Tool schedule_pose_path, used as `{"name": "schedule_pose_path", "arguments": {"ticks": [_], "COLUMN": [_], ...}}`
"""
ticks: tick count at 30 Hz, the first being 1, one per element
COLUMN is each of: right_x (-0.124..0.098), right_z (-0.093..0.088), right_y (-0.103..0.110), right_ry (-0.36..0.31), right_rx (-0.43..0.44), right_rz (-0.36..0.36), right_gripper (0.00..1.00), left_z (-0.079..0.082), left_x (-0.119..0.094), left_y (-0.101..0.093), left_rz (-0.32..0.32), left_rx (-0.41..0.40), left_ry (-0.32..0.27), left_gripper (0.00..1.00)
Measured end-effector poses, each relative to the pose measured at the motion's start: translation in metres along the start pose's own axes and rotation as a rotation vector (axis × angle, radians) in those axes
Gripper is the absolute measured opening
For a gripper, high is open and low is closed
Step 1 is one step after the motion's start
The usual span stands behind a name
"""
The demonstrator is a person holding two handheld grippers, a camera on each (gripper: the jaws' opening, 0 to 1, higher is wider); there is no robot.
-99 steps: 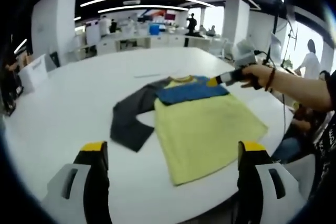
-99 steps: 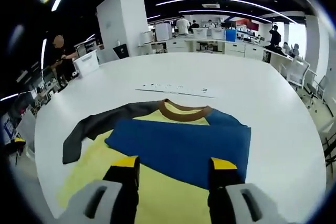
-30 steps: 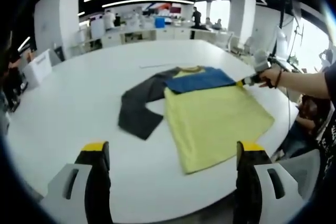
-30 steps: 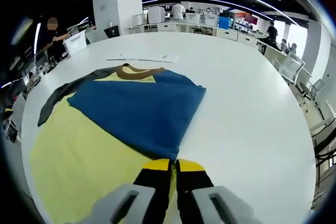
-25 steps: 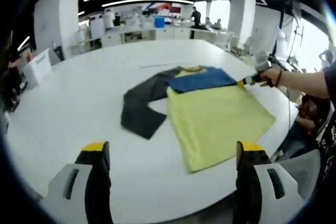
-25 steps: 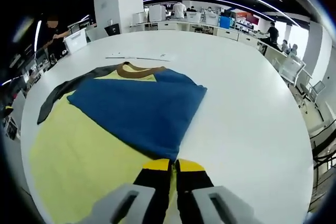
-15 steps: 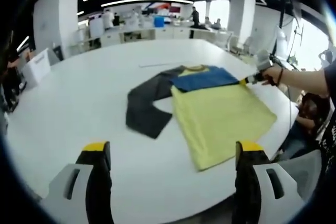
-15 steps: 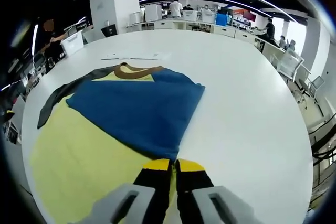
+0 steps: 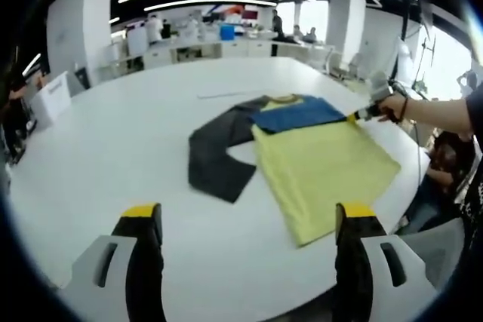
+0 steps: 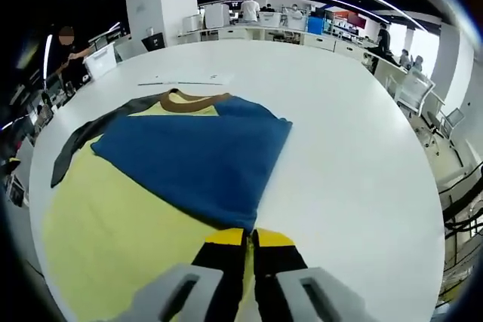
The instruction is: Fold the garment on the visible template until the final outline fits inside the template.
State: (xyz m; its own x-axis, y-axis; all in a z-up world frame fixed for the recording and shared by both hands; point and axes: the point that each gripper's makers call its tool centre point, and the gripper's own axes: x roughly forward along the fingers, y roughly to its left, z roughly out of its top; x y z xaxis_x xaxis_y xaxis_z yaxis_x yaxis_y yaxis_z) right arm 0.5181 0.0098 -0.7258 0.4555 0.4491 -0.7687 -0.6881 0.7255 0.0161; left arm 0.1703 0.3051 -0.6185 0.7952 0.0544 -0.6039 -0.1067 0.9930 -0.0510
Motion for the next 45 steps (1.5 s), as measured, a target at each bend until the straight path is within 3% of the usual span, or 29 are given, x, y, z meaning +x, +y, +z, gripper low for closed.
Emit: {"name": "schedule_pose_path", "arguments": {"ticks": [4,7,10,14,22,30,39,45], "right_x": [0.000,-0.001,-0.004,-0.012,-0.037,-0.079,-0.114,-0.136], "right_z": [0.000,0.002,0.007,0.018,0.039,0.047,0.036,0.035], "right_y": [0.000,-0.004,-0.001,0.006,0.031,0.065,0.084,0.097], "right_ry": [-0.004,-0.016,-0.045,-0.091,-0.177,-0.250,-0.247,-0.281], "right_rx": [-0.026,-0.038,0.011,-0.005,-0.031,-0.077,-0.131,-0.165], "right_rz": [-0.002,-0.032,-0.018,0.008,0.087,0.201,0.253,0.274], "right_gripper": [0.00,0.14,0.40,0.47,0.71,0.84,0.91,0.98], "left_z": [-0.001,-0.001,0.000,0.003,0.013,0.021,0.026,0.029], "left_x": [0.002,0.004,0.005,0.006,0.014,0.026,0.045,0.059], "left_y": [0.000,0.001,0.001,0.002,0.002,0.005,0.007,0.008], "left_rz": [-0.002,0.002,0.006,0.010,0.014,0.012,0.002,0.001], "left_rx": [0.002,0.003,0.012,0.016,0.037,0.056,0.076,0.057], "left_ry": [0.005,0.007,0.009,0.003,-0.020,-0.037,-0.049,-0.072], "left_gripper": [0.90,0.89,0.88,0.88,0.84,0.77,0.73,0.68]}}
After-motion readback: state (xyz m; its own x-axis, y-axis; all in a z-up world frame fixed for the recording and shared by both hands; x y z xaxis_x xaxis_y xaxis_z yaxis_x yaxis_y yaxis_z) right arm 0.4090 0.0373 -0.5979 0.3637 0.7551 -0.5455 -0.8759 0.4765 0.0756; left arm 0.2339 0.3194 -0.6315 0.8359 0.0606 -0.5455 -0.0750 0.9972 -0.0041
